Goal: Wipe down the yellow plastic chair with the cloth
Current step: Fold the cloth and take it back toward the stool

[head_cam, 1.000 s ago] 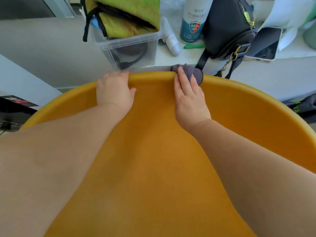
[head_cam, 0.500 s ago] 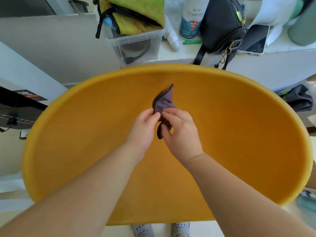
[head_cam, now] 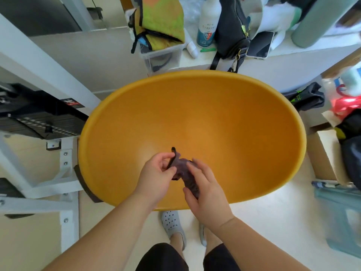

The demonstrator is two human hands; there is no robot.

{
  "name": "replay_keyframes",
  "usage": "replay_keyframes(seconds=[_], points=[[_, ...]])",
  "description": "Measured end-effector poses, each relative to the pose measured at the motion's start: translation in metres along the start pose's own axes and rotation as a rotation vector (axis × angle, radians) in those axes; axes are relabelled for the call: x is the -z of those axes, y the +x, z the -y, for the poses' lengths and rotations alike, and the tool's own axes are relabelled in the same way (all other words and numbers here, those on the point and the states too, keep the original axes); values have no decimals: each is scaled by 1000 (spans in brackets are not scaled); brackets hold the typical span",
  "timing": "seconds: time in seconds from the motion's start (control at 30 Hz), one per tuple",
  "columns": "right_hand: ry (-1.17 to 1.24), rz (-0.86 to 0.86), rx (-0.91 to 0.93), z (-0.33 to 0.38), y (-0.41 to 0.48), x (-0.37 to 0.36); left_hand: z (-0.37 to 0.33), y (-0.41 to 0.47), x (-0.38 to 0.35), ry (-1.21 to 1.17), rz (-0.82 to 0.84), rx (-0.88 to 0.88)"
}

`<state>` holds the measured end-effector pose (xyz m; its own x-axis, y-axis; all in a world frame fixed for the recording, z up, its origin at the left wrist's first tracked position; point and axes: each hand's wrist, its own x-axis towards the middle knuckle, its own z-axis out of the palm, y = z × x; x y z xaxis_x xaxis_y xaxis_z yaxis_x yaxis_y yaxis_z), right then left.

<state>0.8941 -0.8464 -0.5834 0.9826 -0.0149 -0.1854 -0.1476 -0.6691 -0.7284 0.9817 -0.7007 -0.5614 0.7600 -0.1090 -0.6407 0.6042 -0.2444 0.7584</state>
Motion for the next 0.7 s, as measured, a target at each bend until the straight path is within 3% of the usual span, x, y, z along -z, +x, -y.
replay_keyframes(seconds=[0.1, 0.17, 0.4, 0.53, 0.63, 0.7], points=[[60, 87, -251, 15, -19, 24, -14, -40, 17, 344, 68, -164], [66, 123, -301, 24, -30, 41, -23, -64, 26, 499, 172, -225], [11, 207, -74, 64, -52, 91, -76, -130, 28, 456, 507, -235], [-203, 145, 79, 71, -66, 114, -98, -152, 12, 476, 526, -356], [-189, 117, 106, 69, -81, 133, -106, -164, -7, 459, 530, -364], [-161, 59, 24, 62, -91, 152, -105, -166, -22, 479, 463, -396]])
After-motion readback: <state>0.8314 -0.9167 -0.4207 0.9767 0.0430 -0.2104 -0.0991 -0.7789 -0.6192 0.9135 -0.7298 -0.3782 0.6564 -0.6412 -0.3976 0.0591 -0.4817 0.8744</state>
